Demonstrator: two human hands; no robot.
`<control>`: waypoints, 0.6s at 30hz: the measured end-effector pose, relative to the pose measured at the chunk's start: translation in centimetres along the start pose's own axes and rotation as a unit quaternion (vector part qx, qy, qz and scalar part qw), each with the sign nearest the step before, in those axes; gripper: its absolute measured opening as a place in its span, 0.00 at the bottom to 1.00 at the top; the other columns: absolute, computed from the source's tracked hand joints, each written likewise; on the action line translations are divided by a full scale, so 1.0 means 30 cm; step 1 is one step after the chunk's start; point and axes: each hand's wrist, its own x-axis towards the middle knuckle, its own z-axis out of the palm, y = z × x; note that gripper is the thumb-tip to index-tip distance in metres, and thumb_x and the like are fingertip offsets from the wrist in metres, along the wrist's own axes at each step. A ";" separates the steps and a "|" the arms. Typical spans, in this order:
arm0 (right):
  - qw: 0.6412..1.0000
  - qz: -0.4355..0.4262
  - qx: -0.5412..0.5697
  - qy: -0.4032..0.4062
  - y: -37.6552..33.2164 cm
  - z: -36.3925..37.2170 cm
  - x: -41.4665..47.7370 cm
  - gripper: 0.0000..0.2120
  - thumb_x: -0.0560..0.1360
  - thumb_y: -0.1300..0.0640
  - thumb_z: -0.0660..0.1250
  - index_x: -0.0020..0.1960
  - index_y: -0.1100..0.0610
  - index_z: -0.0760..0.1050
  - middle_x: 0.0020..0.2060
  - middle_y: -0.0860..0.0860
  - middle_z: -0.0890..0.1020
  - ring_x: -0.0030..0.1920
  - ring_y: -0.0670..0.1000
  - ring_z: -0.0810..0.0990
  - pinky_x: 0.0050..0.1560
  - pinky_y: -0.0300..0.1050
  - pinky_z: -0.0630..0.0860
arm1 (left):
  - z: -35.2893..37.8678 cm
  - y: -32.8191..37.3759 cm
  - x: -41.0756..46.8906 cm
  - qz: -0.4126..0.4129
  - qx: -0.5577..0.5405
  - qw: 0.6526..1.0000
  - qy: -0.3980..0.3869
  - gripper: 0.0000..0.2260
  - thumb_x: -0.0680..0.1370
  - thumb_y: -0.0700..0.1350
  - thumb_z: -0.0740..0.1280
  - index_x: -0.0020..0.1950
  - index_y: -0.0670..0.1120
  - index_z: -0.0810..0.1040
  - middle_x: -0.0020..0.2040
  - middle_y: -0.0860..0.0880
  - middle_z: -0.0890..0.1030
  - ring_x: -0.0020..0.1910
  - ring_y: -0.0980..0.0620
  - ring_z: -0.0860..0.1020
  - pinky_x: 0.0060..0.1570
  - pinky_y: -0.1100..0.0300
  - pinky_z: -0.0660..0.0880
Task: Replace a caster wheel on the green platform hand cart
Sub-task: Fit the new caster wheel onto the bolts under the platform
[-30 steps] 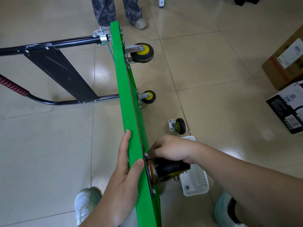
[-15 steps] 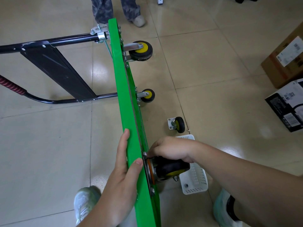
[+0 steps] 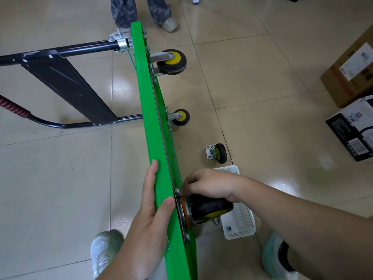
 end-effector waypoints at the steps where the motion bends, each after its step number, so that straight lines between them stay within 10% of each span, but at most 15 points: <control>1: 1.000 0.002 -0.011 0.005 -0.001 0.002 0.002 0.14 0.72 0.42 0.72 0.50 0.50 0.84 0.47 0.50 0.86 0.51 0.53 0.85 0.60 0.56 0.79 | 0.000 0.000 -0.001 -0.001 0.002 1.000 0.001 0.30 0.76 0.53 0.60 0.68 0.84 0.56 0.66 0.83 0.66 0.69 0.76 0.65 0.65 0.71 0.61; 18: 1.000 -0.015 -0.004 0.002 -0.002 0.001 -0.009 0.14 0.73 0.41 0.72 0.52 0.49 0.82 0.47 0.49 0.86 0.52 0.52 0.84 0.60 0.55 0.79 | -0.001 0.000 0.003 0.004 0.007 1.000 -0.002 0.31 0.76 0.51 0.59 0.69 0.82 0.55 0.66 0.84 0.65 0.70 0.77 0.64 0.63 0.78 0.62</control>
